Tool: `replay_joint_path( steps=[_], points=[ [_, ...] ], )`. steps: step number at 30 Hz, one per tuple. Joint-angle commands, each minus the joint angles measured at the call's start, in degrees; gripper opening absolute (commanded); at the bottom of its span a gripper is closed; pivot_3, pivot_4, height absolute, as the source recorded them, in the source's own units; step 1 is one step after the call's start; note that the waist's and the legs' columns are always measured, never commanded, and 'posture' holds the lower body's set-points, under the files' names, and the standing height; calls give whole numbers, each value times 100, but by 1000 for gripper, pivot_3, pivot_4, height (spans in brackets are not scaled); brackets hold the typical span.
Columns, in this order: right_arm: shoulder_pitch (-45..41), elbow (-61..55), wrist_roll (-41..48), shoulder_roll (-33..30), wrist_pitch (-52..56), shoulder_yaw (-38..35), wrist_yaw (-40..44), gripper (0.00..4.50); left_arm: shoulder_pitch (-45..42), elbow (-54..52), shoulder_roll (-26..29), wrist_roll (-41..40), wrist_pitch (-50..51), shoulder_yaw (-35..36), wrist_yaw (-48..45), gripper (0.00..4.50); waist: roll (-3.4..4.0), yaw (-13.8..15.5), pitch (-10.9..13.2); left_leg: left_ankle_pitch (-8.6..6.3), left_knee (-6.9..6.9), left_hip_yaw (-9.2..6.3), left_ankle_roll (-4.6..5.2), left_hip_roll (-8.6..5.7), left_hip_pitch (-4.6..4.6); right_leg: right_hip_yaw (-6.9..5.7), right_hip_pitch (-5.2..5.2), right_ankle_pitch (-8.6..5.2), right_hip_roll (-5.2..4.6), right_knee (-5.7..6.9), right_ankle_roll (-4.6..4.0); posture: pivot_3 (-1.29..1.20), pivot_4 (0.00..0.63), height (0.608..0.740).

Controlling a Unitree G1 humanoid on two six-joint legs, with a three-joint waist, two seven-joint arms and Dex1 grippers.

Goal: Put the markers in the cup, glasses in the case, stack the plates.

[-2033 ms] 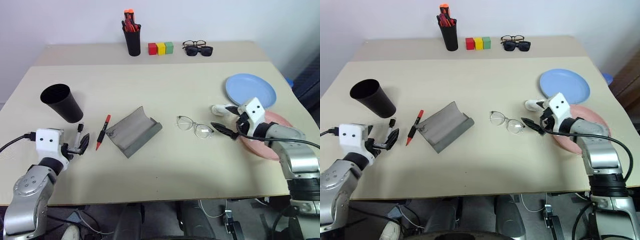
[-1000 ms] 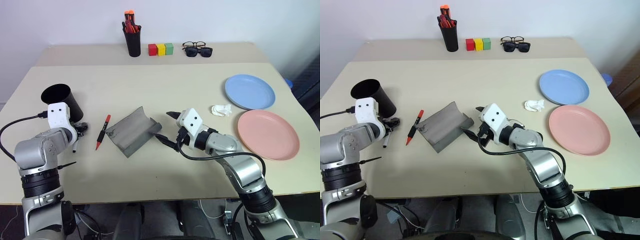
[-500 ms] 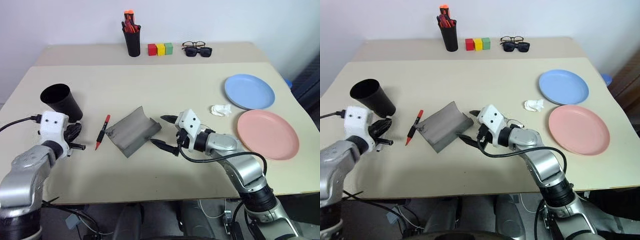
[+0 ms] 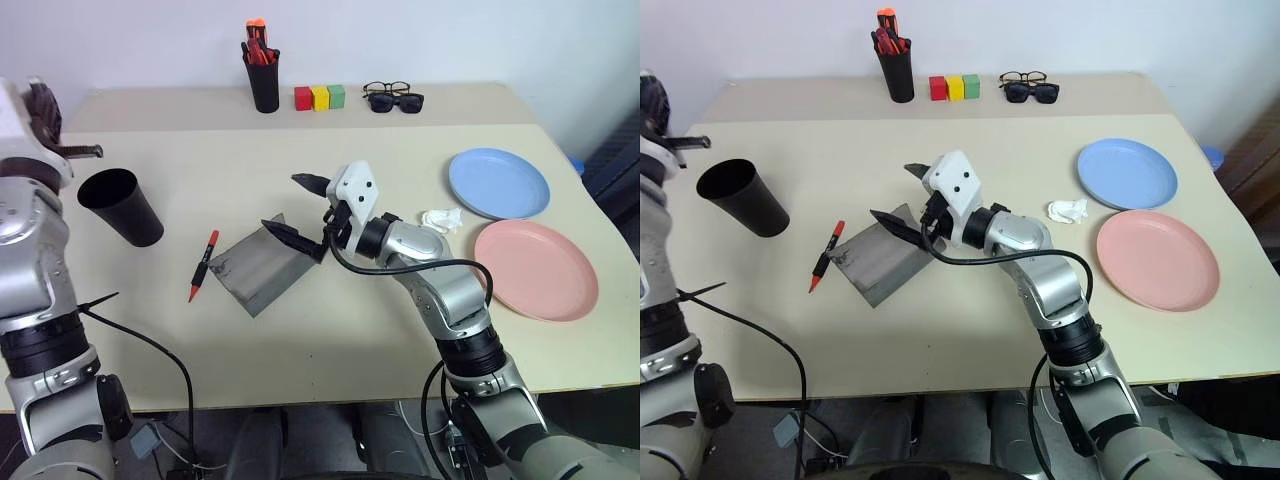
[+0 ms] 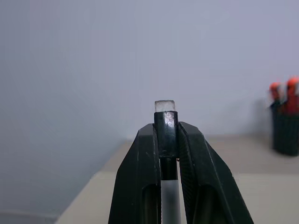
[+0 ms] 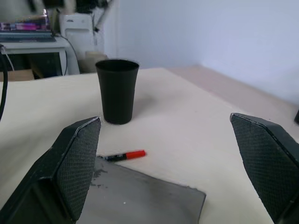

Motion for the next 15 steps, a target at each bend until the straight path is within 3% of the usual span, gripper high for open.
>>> replay_joint_path(
  steps=[1, 6, 12, 13, 14, 15],
  points=[
    [57, -209, 17, 112, -135, 65, -35, 4500, -16, 473, -97, 289, -1147, -113, 49, 46, 0, 2, 0, 0, 4, 0, 0, 0, -5, 0, -2, 1, -1, -2, 0, 0, 150, 740],
    [140, -325, 27, 124, -102, 125, -43, 4500, 38, 1188, -236, 402, -1987, -282, -74, 46, 0, -4, 0, 1, 10, 0, -2, 0, -4, 0, -2, 1, 0, 2, 0, 0, 150, 740],
    [163, -338, 13, 100, -97, 104, -71, 4500, 108, 1531, -325, 401, -2257, -300, 20, 46, 0, -1, 0, 1, 10, 0, -2, 0, -4, 0, -1, 1, 0, 3, 0, 0, 150, 740],
    [170, -352, 18, 93, -90, 101, -69, 4500, 120, 1537, -337, 409, -2281, -299, 52, 980, 0, -2, 0, 1, 10, 0, -1, 0, -4, -1, -1, 1, 0, 3, 0, 0, 150, 740],
    [180, -370, 23, 86, -84, 101, -65, 4500, 136, 1523, -344, 422, -2311, -302, 81, 1363, 0, -3, 0, 1, 10, 0, -2, 0, -4, 0, -2, 1, 0, 3, 0, 0, 150, 740],
    [179, -375, 28, 84, -77, 101, -62, 4500, 135, 1489, -374, 358, -2310, -276, 80, 1363, 0, -2, 0, 1, 10, 0, -2, 0, -4, -1, -2, 1, 0, 3, 0, 0, 150, 740]
  ],
)
